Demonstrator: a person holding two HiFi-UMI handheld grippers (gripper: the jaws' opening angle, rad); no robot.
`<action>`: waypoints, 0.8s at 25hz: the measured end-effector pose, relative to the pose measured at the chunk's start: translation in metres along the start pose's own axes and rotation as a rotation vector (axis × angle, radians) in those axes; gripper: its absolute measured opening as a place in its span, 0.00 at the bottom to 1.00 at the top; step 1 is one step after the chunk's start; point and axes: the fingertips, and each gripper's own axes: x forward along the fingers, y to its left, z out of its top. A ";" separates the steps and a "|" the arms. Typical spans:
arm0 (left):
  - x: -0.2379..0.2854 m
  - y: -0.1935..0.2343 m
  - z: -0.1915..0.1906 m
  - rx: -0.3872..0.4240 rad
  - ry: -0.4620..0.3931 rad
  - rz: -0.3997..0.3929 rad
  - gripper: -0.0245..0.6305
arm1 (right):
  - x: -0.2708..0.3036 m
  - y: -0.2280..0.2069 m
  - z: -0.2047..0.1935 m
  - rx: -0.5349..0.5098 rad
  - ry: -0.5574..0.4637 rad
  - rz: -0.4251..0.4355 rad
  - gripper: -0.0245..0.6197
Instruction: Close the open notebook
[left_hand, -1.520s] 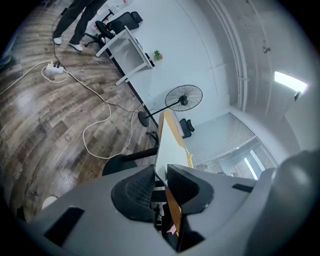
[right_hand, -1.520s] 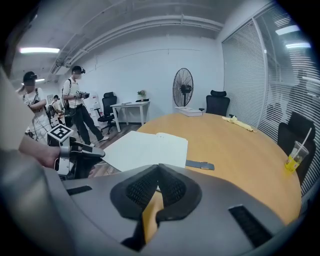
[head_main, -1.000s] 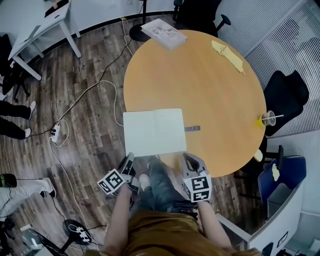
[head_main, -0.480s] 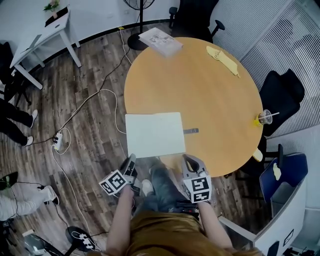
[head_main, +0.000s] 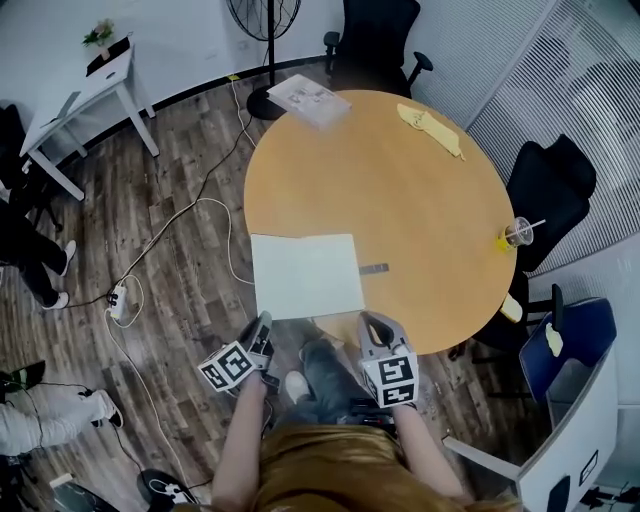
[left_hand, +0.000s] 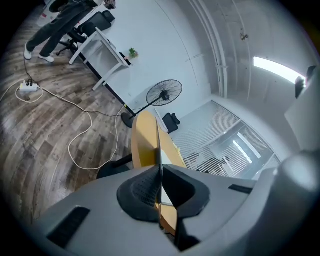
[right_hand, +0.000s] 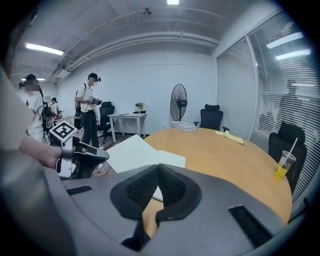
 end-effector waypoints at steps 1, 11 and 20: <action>0.001 -0.002 0.001 0.009 0.005 0.002 0.09 | -0.001 -0.001 0.002 0.002 -0.006 -0.005 0.06; 0.004 -0.014 0.008 0.175 0.072 0.042 0.09 | -0.013 -0.006 0.023 0.001 -0.056 -0.031 0.06; 0.007 -0.028 0.007 0.325 0.112 0.057 0.09 | -0.023 -0.012 0.026 -0.007 -0.085 -0.055 0.06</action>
